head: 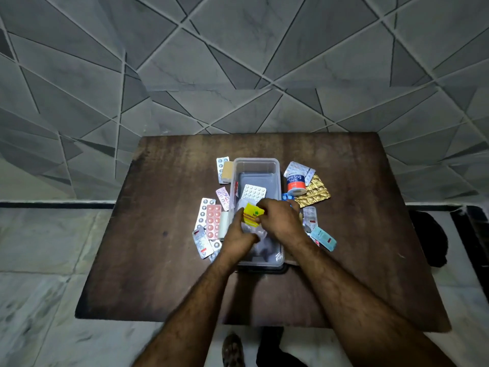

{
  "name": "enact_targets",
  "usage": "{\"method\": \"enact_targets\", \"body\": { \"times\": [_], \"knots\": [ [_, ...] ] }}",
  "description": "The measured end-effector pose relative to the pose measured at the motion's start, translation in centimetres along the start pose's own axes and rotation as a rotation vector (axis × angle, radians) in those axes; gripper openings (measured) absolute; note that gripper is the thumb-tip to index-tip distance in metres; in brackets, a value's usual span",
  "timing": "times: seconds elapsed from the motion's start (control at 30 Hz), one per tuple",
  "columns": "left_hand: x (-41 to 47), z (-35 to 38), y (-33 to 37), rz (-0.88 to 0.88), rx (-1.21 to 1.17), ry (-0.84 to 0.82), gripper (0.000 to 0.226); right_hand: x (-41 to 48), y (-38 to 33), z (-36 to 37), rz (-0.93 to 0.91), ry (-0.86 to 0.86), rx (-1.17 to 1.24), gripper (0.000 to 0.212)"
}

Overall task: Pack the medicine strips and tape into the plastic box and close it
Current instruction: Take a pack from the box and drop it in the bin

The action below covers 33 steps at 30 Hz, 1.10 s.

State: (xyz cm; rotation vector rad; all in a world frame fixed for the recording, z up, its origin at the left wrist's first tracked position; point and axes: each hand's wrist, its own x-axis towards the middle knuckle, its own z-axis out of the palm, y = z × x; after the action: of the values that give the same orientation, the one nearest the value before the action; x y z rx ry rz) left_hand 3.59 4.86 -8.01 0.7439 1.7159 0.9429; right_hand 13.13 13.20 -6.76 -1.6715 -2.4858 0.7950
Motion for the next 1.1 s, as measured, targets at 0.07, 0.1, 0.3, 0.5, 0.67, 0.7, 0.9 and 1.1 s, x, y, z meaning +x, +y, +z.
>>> {"method": "enact_targets", "body": {
  "times": [0.07,0.1,0.3,0.5,0.67,0.7,0.9,1.1],
  "knots": [
    [-0.5,-0.4,0.8,-0.066,-0.197,-0.024,0.068,-0.6,0.1,-1.6,0.038,0.039,0.206,0.033],
    [-0.9,-0.7,1.3,-0.098,-0.271,-0.05,0.063,-1.0,0.2,-2.2,0.047,0.061,0.308,0.031],
    [-3.7,-1.4,4.2,-0.028,-0.476,-0.171,0.025,-5.0,-0.4,-5.0,0.045,0.127,0.591,0.016],
    [-6.2,0.6,5.3,0.073,-0.404,-0.201,0.022,-9.4,0.6,-5.9,0.063,0.286,0.705,0.018],
    [-8.0,4.1,6.3,0.167,-0.334,-0.303,0.007,-13.9,3.0,-7.9,0.148,0.393,0.845,0.023],
    [-8.3,4.8,6.5,0.167,-0.353,-0.314,0.009,-14.5,3.6,-8.3,0.168,0.404,0.863,0.025],
    [-9.2,11.5,8.7,0.12,-0.422,-0.292,0.054,-17.8,9.2,-11.2,0.227,0.512,0.954,0.02],
    [-9.0,20.7,10.0,0.143,-0.286,-0.556,0.015,-19.6,17.3,-13.5,0.313,0.581,1.035,0.017]
  ]
}}
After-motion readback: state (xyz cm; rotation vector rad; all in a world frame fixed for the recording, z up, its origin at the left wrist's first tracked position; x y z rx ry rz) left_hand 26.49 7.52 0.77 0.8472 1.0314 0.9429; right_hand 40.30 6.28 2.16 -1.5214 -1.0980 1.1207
